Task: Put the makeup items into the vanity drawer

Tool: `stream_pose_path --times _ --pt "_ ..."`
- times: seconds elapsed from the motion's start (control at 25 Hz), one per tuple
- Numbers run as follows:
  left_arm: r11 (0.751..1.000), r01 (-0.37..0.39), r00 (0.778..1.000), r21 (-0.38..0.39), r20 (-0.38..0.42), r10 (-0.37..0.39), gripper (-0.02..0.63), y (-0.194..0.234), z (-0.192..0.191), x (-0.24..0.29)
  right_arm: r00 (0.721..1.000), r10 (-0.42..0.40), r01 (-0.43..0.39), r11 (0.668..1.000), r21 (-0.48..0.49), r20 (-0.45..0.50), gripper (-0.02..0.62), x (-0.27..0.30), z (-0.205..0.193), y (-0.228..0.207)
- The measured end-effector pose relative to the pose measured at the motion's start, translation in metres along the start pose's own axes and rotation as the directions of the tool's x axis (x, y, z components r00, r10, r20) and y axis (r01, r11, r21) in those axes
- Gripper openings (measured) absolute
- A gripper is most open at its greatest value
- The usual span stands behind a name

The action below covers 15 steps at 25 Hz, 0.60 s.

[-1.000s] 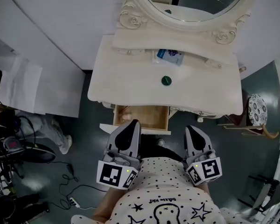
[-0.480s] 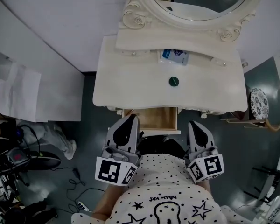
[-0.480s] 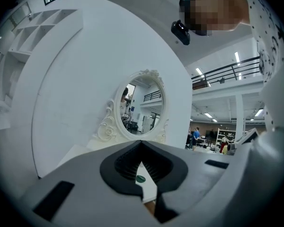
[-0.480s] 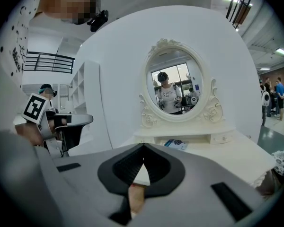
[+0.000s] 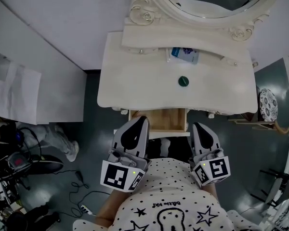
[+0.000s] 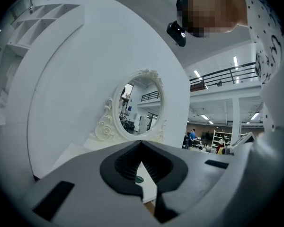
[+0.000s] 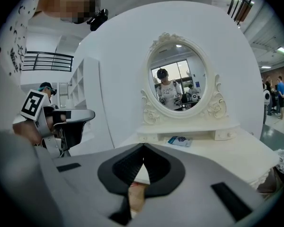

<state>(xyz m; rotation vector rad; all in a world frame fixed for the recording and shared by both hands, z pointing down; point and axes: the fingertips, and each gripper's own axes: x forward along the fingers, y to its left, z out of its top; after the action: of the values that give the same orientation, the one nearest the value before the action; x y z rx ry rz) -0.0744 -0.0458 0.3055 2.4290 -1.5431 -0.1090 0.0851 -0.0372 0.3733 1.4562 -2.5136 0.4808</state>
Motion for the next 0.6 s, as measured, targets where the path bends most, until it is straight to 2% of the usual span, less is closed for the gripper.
stream_pose_path --times 0.28,0.6 --pt "1.000 -0.020 1.000 -0.006 0.002 0.020 -0.003 0.003 -0.001 -0.002 1.000 0.029 -0.029 0.999 -0.017 -0.002 0.008 0.008 0.002 0.003" --pt "0.999 -0.035 0.999 -0.012 -0.011 0.035 -0.003 0.007 -0.002 -0.003 1.000 0.013 -0.013 0.997 -0.071 -0.003 0.009 0.025 0.008 -0.009"
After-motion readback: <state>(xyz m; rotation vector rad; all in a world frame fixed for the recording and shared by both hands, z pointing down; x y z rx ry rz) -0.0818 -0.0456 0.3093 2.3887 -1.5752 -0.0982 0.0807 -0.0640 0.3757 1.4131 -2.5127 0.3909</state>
